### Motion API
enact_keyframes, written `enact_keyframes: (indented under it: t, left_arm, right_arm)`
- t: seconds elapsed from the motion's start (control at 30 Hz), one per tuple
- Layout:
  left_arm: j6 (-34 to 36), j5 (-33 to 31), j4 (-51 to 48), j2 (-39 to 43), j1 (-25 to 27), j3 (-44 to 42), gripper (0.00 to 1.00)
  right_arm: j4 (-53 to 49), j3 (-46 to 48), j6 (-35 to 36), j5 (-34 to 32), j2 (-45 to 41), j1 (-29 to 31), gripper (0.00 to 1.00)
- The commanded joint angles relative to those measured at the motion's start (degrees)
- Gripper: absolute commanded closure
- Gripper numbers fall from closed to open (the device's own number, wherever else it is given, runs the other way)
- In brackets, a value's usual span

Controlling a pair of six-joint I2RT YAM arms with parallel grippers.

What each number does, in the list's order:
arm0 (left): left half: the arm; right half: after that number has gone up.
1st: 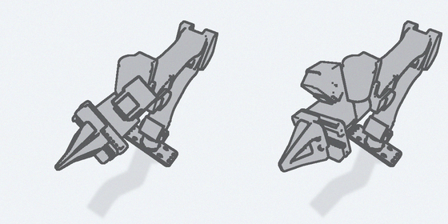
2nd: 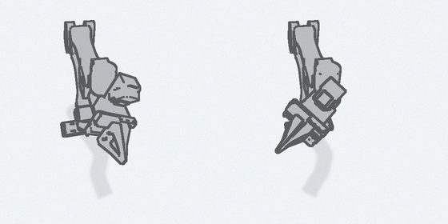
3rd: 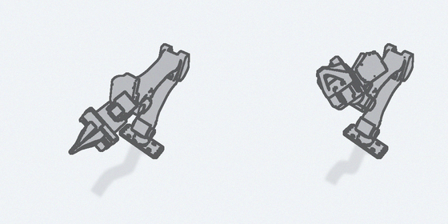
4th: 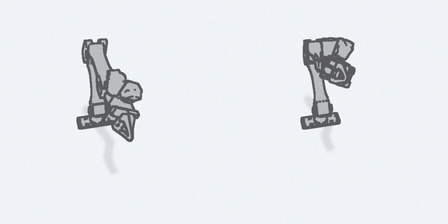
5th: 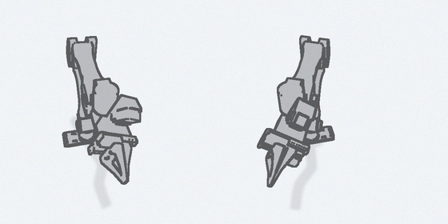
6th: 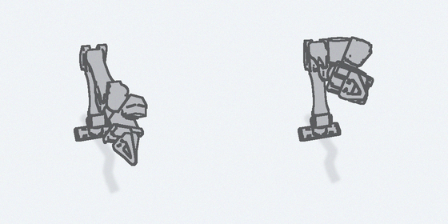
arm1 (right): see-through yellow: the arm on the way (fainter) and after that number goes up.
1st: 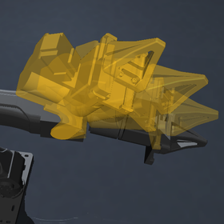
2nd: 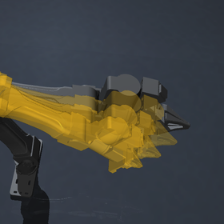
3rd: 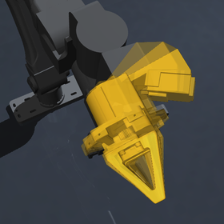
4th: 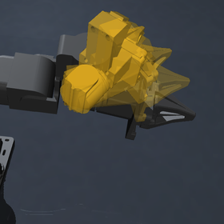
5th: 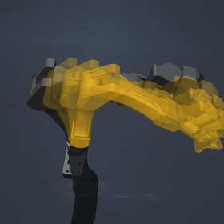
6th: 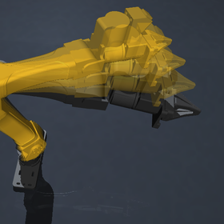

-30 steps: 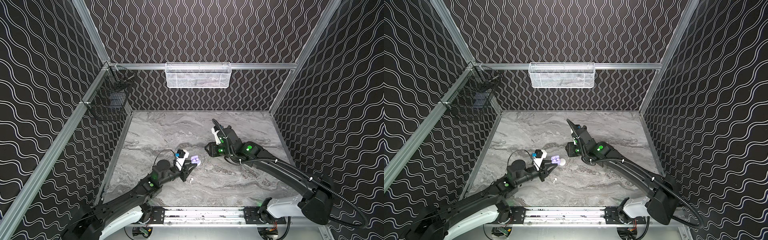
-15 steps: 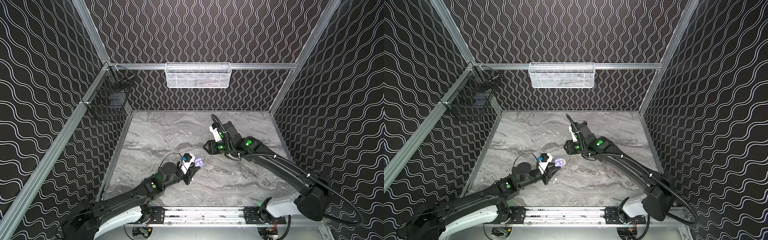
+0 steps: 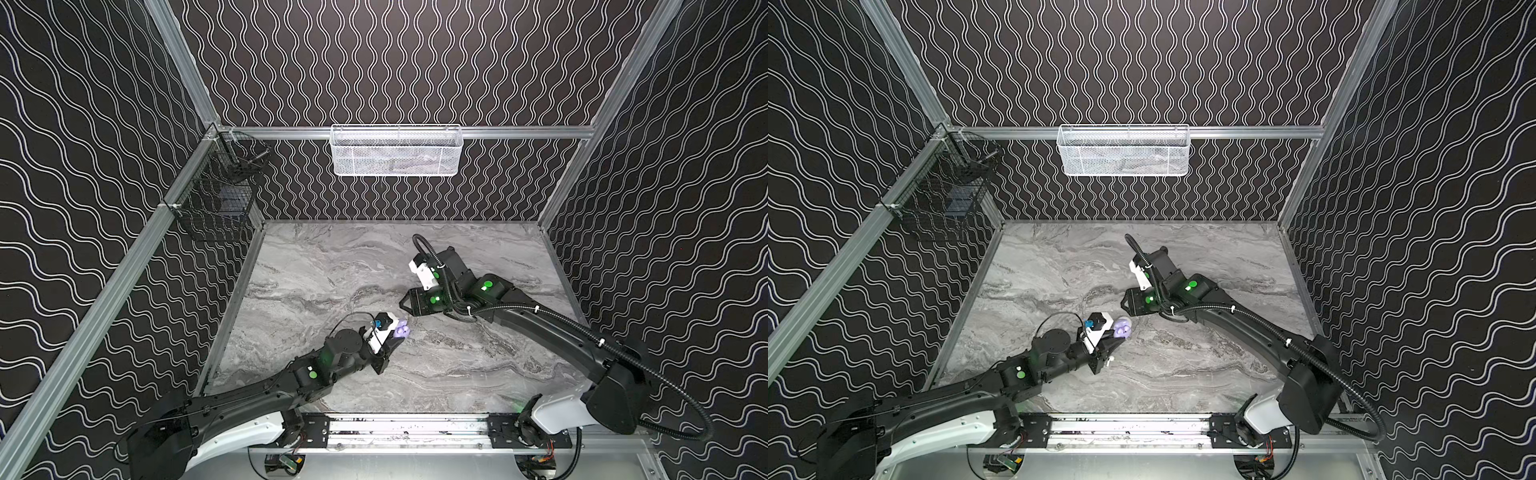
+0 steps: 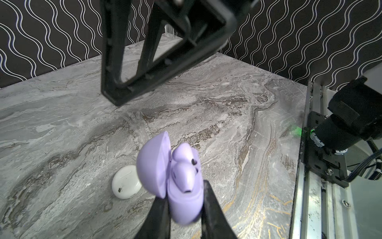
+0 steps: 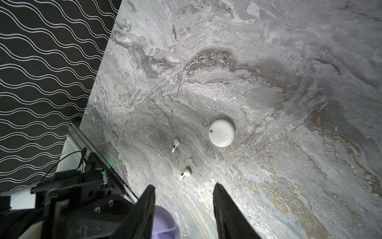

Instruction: Insert the wireless bluetooth earbuds into the charging case

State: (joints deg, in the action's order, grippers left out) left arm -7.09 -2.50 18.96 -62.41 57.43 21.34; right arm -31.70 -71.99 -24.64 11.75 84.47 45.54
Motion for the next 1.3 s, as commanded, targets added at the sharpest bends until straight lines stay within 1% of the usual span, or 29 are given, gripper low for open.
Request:
enact_keyframes:
  t: [0.0, 0.17, 0.4, 0.93, 1.27]
  left_arm:
    - [1.7, -1.2, 0.7, -0.6, 0.4, 0.7, 0.89]
    - [2.3, -2.1, 0.5, -1.5, 1.3, 1.2, 0.9]
    - [2.9, -3.4, -0.1, -1.4, 2.3, 1.4, 0.9]
    - [4.0, -6.2, -0.8, -1.9, 4.6, 2.0, 0.9]
    - [4.0, -6.4, -0.7, -2.4, 4.8, 2.1, 0.9]
  right_arm:
    - [1.4, 0.3, 0.4, 1.9, 0.6, 0.8, 0.51]
    - [3.1, 1.1, 0.8, 3.1, 2.0, 1.0, 0.51]
    - [1.6, -1.0, 2.1, 4.8, 4.6, 1.0, 0.51]
    - [1.5, 0.9, 2.3, 5.9, 4.1, 2.1, 0.51]
    - [1.9, 2.2, 2.1, 6.0, 3.2, 2.4, 0.51]
